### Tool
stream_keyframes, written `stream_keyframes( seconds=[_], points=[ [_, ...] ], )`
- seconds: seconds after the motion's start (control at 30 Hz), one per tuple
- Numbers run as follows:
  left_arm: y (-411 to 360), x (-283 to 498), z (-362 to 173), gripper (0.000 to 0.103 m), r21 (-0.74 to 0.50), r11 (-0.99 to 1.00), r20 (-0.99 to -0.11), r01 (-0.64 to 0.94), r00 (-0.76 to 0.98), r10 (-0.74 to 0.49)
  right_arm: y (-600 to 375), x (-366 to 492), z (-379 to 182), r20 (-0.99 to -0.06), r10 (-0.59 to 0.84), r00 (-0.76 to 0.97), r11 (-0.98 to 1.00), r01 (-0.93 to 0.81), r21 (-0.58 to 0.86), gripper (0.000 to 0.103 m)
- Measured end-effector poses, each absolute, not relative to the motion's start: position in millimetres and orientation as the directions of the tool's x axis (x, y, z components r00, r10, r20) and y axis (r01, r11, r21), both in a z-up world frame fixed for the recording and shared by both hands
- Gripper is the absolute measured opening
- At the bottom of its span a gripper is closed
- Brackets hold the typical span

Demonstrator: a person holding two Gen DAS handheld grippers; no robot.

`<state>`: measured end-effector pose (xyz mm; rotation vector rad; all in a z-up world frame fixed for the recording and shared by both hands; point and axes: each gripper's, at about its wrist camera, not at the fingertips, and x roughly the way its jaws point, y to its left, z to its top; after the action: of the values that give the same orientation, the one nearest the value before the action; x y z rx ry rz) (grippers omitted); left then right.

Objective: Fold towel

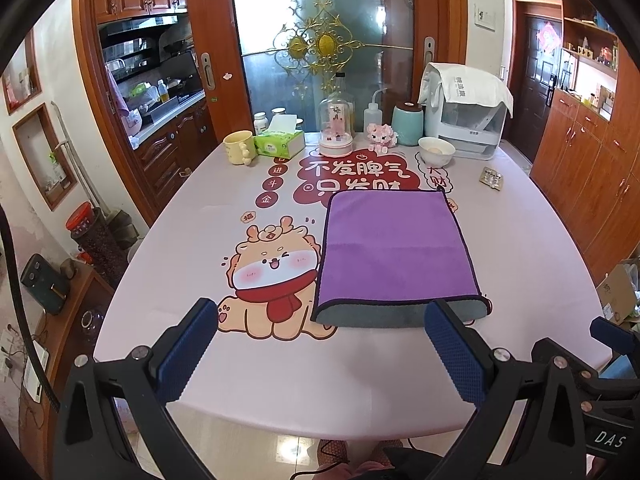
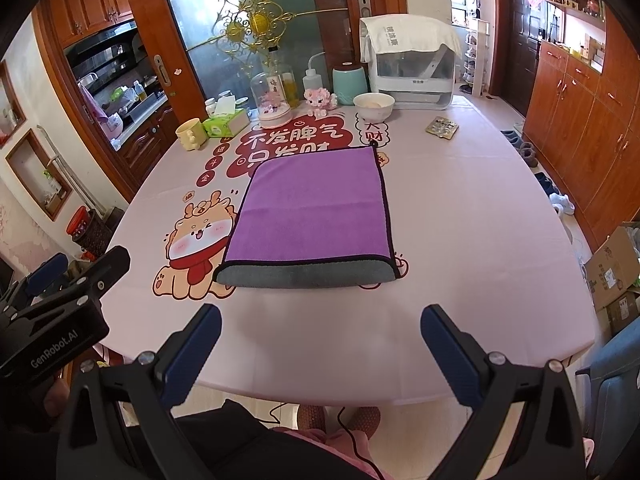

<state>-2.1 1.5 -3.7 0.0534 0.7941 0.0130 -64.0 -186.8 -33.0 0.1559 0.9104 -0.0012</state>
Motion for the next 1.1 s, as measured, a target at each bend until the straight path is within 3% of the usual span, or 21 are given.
stream_keyframes(
  seconds=[0.4, 1.1],
  points=[
    [6.6, -3.3, -3.5, 0.102, 0.073, 0.997, -0.715, 0.010, 0.697, 0.046, -183.7, -66.7, -28.9, -0.784, 0.051, 0.619, 0.989, 0.076, 0.125, 0.100],
    [20.9, 27.3, -31.1, 0.102, 0.021, 0.978, -0.805, 0.208, 0.584, -0.107, -178.1, -64.6, -53.1, -0.831, 0.024, 0.556, 0.960, 0.219, 0.175, 0.095]
  ],
)
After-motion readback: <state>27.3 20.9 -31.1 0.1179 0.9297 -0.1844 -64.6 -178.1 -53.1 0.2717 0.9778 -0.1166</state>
